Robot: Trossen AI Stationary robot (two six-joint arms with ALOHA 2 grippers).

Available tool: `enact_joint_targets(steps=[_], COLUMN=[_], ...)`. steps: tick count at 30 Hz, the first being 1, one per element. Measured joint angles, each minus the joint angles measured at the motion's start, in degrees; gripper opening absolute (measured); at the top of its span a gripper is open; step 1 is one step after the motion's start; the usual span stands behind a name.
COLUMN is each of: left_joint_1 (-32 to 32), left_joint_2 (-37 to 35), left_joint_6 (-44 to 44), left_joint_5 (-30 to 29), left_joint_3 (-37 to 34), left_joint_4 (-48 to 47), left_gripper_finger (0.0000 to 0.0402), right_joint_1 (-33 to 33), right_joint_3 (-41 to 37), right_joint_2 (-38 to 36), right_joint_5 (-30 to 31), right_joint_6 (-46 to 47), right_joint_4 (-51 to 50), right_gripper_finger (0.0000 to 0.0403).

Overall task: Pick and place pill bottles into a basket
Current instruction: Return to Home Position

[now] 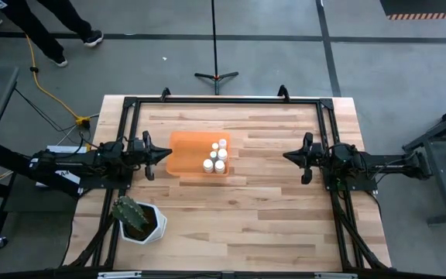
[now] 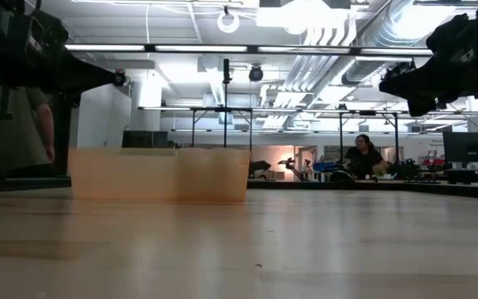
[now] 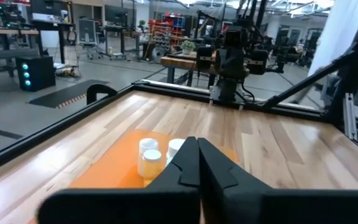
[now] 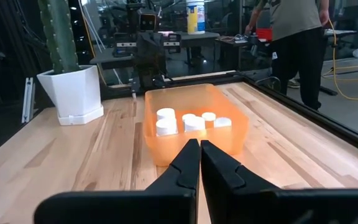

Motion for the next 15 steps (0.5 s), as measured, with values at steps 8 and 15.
enact_joint_targets(steps=[8, 15], left_joint_1=[0.01, 0.01], left_joint_2=[0.0, 0.0], left_joint_6=[-1.49, -1.82], left_joint_5=[0.81, 1.4], left_joint_3=[0.0, 0.0], left_joint_4=[-0.07, -0.1], left_gripper_finger=[0.0047, 0.0022], right_joint_1=[0.0, 0.0], right_joint_3=[-0.02, -0.02], right_joint_2=[0.0, 0.02], right_joint_5=[-0.19, -0.76], right_joint_6=[-0.1, -1.02], right_joint_4=[0.67, 2.18], right_gripper_finger=[0.0002, 0.0002])
